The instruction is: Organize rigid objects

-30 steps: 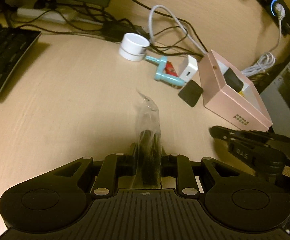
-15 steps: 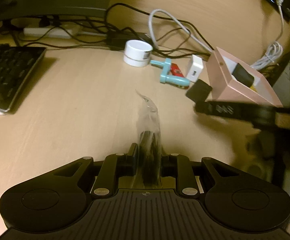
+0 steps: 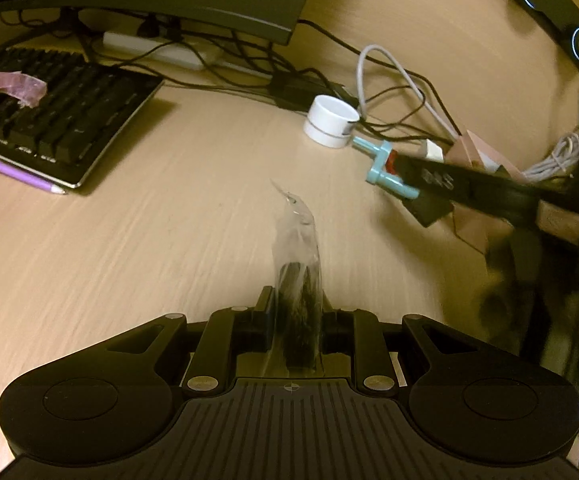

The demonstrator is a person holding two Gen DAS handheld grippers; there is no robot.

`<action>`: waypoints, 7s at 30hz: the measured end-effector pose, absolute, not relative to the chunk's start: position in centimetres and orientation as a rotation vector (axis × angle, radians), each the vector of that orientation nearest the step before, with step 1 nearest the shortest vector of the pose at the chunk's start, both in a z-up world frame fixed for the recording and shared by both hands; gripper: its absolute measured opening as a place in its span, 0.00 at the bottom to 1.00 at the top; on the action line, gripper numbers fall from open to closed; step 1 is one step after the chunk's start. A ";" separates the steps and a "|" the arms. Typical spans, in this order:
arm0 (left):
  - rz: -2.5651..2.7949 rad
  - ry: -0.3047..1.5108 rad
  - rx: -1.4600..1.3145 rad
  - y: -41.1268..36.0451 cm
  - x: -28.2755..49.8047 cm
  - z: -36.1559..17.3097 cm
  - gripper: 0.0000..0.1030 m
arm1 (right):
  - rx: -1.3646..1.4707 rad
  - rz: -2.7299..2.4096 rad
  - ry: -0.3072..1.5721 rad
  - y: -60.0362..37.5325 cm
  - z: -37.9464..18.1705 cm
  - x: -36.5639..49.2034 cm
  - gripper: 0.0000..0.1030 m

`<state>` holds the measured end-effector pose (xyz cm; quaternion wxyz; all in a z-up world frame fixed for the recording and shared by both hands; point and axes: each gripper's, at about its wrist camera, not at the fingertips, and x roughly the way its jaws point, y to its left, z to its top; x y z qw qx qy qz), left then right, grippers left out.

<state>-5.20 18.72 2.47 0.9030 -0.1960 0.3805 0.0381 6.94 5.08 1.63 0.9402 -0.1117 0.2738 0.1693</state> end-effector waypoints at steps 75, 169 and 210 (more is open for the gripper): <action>-0.488 0.686 -0.274 -1.1 12.2 10.1 0.27 | -0.074 0.047 0.662 -19.9 10.1 -6.9 0.11; 0.015 0.897 -0.215 15.1 -3.0 3.4 0.26 | -0.210 0.507 0.852 -7.4 2.7 -2.3 0.50; -0.187 0.911 -0.177 9.8 -1.5 2.9 0.26 | -0.284 0.380 0.868 -10.0 2.1 -2.2 0.12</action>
